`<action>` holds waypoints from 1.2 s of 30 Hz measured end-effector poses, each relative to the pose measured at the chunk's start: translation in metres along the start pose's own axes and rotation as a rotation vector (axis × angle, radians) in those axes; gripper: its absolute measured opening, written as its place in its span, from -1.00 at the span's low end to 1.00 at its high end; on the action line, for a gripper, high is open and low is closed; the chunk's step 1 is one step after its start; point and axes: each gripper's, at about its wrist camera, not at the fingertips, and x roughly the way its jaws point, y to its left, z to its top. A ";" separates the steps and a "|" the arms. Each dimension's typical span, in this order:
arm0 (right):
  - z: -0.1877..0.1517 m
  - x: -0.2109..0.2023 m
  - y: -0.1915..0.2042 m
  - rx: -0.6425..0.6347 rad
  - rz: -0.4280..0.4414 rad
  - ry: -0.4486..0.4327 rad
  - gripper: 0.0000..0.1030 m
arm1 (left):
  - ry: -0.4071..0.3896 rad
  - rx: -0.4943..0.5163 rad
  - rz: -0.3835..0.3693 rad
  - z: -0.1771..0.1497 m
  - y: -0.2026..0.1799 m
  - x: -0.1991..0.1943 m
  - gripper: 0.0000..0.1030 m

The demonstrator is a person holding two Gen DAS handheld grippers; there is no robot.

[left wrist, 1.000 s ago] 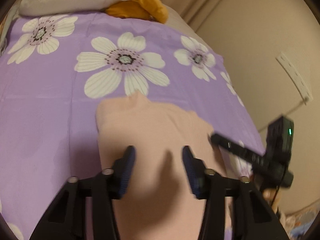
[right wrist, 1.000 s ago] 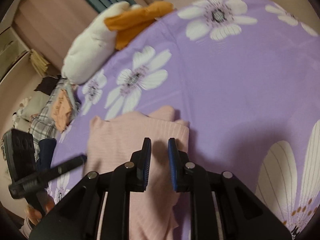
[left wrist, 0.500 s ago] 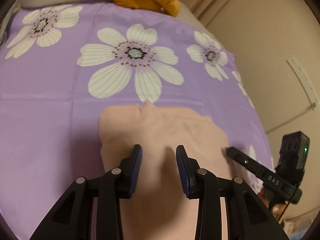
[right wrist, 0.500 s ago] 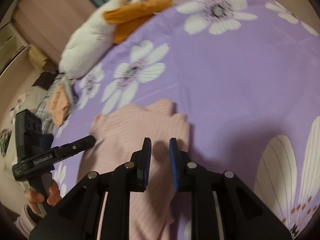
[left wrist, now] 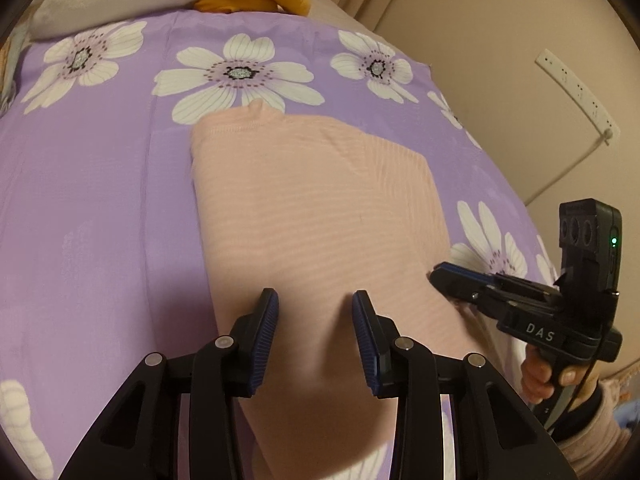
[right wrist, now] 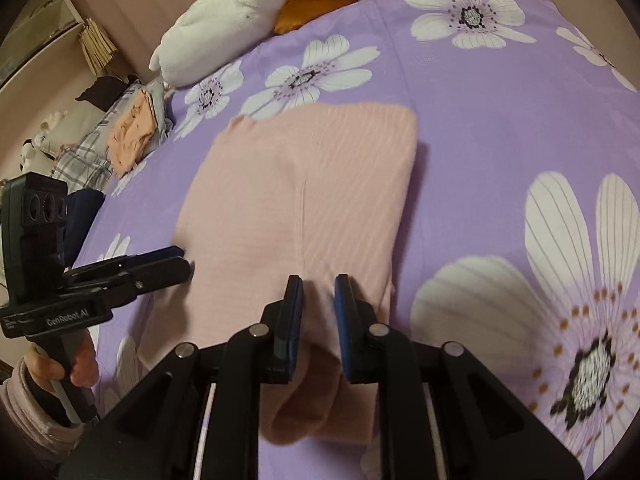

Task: Fold small clothes
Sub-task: 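Move both open tools to the folded end of the sweater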

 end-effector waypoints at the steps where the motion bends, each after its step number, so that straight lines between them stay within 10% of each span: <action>1: -0.002 -0.003 0.002 0.000 -0.007 -0.001 -0.66 | 0.001 -0.001 -0.001 -0.002 -0.001 -0.002 -0.30; 36: -0.056 -0.034 0.021 -0.045 -0.115 -0.005 -0.57 | 0.026 -0.153 -0.019 -0.056 0.019 -0.031 -0.30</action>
